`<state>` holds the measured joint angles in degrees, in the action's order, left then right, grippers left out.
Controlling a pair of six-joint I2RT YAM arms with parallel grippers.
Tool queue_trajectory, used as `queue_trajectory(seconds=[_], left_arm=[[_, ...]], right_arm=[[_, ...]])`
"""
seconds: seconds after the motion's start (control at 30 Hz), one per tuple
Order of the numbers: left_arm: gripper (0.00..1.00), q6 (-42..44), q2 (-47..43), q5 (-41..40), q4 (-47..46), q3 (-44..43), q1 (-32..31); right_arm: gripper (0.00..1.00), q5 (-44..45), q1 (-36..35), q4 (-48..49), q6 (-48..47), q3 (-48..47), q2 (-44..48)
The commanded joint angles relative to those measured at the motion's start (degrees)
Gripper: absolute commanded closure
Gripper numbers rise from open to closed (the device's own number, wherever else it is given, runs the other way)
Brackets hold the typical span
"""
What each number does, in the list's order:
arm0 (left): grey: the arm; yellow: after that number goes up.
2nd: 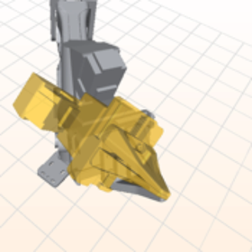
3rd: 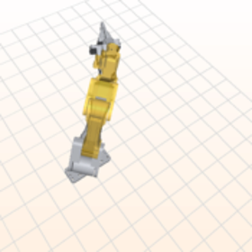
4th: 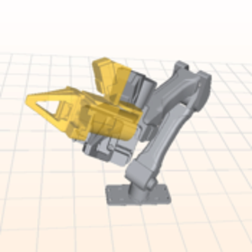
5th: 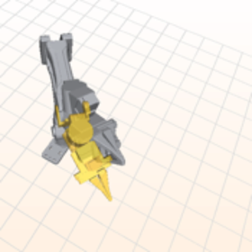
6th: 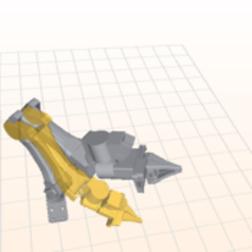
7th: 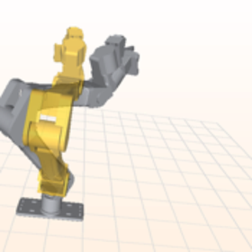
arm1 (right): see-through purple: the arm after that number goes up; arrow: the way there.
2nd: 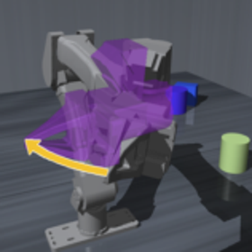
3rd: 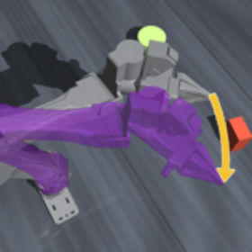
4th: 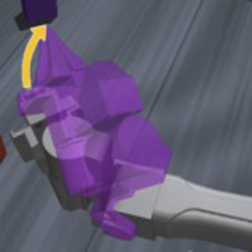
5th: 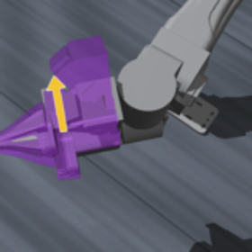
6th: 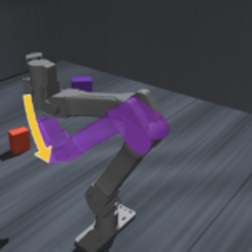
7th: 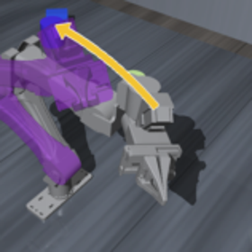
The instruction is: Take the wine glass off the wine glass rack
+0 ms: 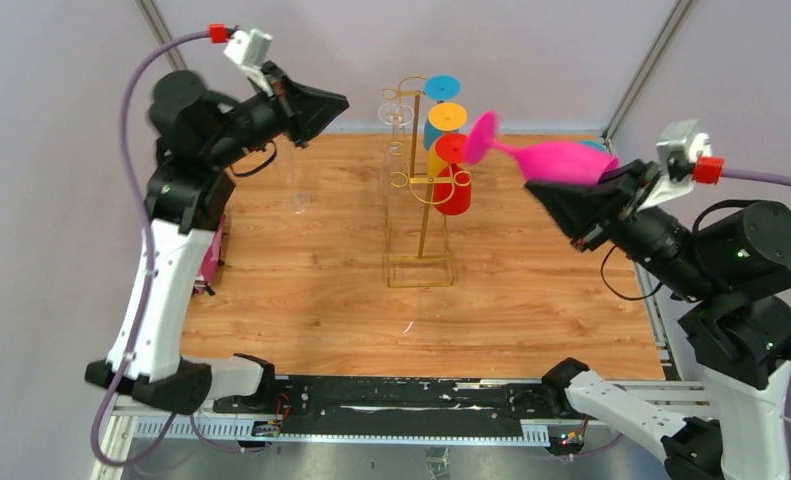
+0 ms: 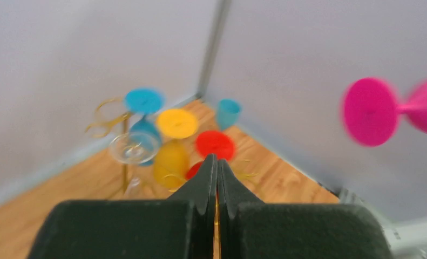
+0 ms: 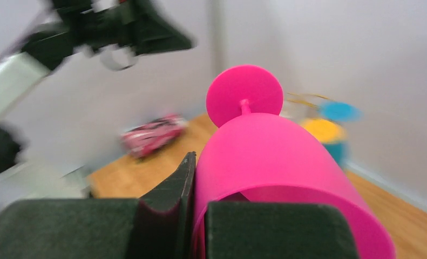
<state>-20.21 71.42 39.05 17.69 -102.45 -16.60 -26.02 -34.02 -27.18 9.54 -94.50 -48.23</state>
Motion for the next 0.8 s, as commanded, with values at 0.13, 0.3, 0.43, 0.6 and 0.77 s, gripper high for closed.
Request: queue_trajectory(seconds=[0.13,0.3,0.43,0.6,0.77], left_arm=[[1.0,0.1,6.94,-36.92,21.17,2.37,-4.5],[1.0,-0.98,5.1,-38.93,21.02,5.84,-5.48],[1.0,-0.38,3.17,-38.96,20.48,8.11,-5.64],[1.0,0.27,1.17,-38.96,19.96,10.3,-5.64],[1.0,0.37,0.23,-38.96,18.64,12.71,-5.63]], right_arm=[[1.0,67.21,1.18,-26.15,-4.9,-1.65,-11.73],[1.0,50.72,18.2,-25.64,-1.55,7.88,-16.0],[1.0,43.52,26.41,-22.25,-1.08,14.94,-21.6],[1.0,34.45,33.23,-13.47,-0.44,21.34,-27.87],[1.0,27.3,41.6,-10.07,-0.51,20.44,-33.86]])
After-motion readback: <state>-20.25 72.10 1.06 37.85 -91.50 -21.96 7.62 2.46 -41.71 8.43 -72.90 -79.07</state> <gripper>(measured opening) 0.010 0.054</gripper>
